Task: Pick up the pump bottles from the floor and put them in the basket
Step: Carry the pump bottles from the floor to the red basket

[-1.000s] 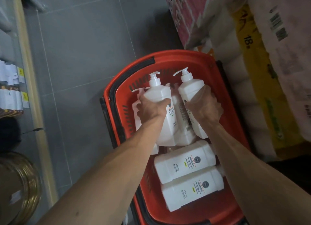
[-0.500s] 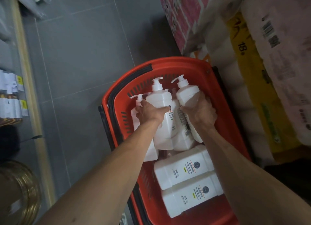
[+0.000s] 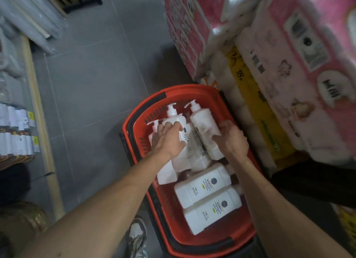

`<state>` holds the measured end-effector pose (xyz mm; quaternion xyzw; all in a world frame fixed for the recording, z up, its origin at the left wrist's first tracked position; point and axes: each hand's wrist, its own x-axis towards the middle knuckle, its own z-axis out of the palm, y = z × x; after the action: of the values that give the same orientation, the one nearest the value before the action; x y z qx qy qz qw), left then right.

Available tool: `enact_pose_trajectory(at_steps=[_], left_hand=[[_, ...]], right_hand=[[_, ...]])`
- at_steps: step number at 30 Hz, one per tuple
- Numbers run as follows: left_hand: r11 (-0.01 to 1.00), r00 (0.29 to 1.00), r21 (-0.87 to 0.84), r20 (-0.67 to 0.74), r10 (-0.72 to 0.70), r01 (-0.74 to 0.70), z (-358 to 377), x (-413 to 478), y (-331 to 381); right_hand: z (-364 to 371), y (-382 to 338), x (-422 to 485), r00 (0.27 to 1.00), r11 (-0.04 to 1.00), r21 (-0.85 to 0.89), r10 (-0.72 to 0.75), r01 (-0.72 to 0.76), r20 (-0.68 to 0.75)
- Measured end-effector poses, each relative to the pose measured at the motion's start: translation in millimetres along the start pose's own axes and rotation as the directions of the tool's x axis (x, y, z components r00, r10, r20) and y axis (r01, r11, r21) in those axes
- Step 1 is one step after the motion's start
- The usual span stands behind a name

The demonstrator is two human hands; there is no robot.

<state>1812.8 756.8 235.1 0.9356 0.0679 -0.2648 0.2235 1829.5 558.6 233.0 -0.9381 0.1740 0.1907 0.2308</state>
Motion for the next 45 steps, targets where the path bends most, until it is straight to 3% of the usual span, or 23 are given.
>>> enact_pose_trajectory(at_steps=[8, 16, 22, 26, 32, 38, 45], left_hand=[[0.908, 0.942, 0.26, 0.02, 0.335, -0.328, -99.8, -90.6, 66.4], [0.653, 0.757, 0.472, 0.047, 0.652, -0.592, -199.3, -233.1, 137.7], [0.485, 0.638, 0.532, 0.144, 0.756, -0.695, -230.7, -342.0, 202.9], [0.364, 0.563, 0.552, 0.245, 0.789, -0.75, -215.6, -407.9, 248.2], [0.105, 0.384, 0.548, 0.424, 0.82, -0.83, -166.8, -510.6, 316.4], [-0.144, 0.171, 0.471, 0.564, 0.808, -0.87, -76.8, -633.8, 379.2], [-0.361, -0.053, 0.368, 0.633, 0.773, -0.857, 39.0, -783.0, 431.3]], right_hand=[[-116.7, -25.1, -112.1, 0.997, 0.991, -0.129, -0.045, 0.036, -0.062], [-227.8, -44.6, -287.9, 0.968, 0.971, -0.239, -0.041, -0.02, -0.247], [-287.4, -24.7, -412.1, 0.922, 0.96, -0.194, 0.121, -0.204, -0.369], [-306.9, 8.7, -483.6, 0.88, 0.934, -0.131, 0.257, -0.332, -0.399], [-331.1, 92.8, -592.6, 0.787, 0.866, 0.019, 0.463, -0.5, -0.407], [-335.5, 193.0, -712.7, 0.644, 0.744, 0.149, 0.646, -0.651, -0.41], [-325.3, 308.9, -855.3, 0.46, 0.577, 0.299, 0.803, -0.76, -0.38]])
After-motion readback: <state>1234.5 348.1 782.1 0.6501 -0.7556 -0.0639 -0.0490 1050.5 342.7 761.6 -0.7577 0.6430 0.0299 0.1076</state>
